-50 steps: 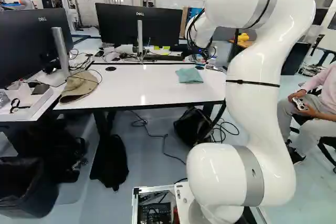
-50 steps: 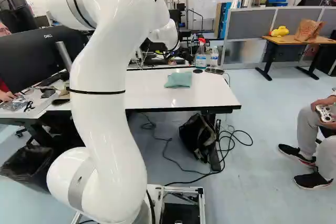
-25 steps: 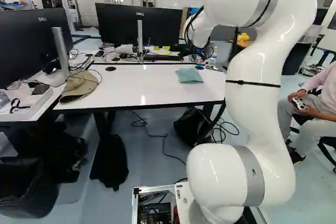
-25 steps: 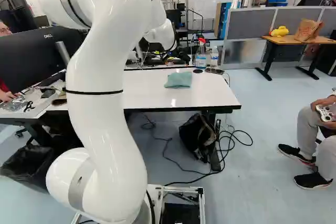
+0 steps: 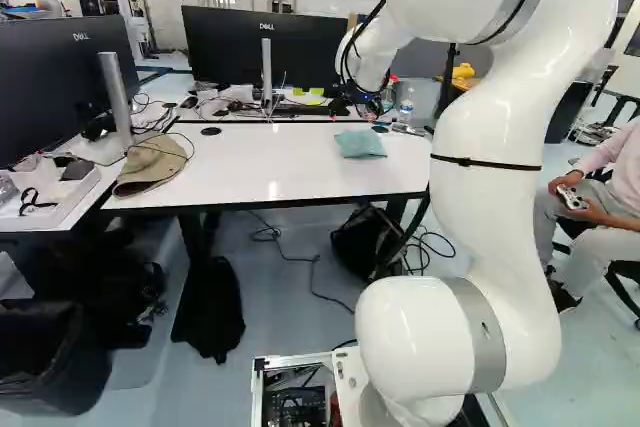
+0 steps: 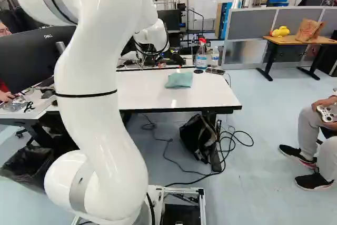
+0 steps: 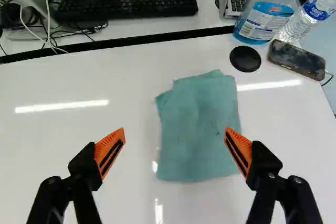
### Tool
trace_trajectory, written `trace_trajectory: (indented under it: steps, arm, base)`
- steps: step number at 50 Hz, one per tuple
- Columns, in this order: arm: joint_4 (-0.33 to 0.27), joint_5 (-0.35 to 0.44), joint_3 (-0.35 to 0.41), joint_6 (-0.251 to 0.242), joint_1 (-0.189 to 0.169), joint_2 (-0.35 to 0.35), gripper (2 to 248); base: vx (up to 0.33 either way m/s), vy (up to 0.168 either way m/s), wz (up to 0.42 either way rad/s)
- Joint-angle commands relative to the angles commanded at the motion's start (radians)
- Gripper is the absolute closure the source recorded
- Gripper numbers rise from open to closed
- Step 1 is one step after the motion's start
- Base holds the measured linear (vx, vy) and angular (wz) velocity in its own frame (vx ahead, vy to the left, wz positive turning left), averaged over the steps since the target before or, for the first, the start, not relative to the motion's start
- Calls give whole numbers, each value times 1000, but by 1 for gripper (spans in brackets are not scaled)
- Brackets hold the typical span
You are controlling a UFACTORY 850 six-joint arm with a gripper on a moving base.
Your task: Clean the table with the green towel
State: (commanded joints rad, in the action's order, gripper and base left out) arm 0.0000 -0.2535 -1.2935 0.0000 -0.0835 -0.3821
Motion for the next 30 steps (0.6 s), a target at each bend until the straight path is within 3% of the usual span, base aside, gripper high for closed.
trace_trajectory:
  steps: [30]
  arm:
    - [0,0,146,0,53,121,3]
  base:
    - [0,0,0]
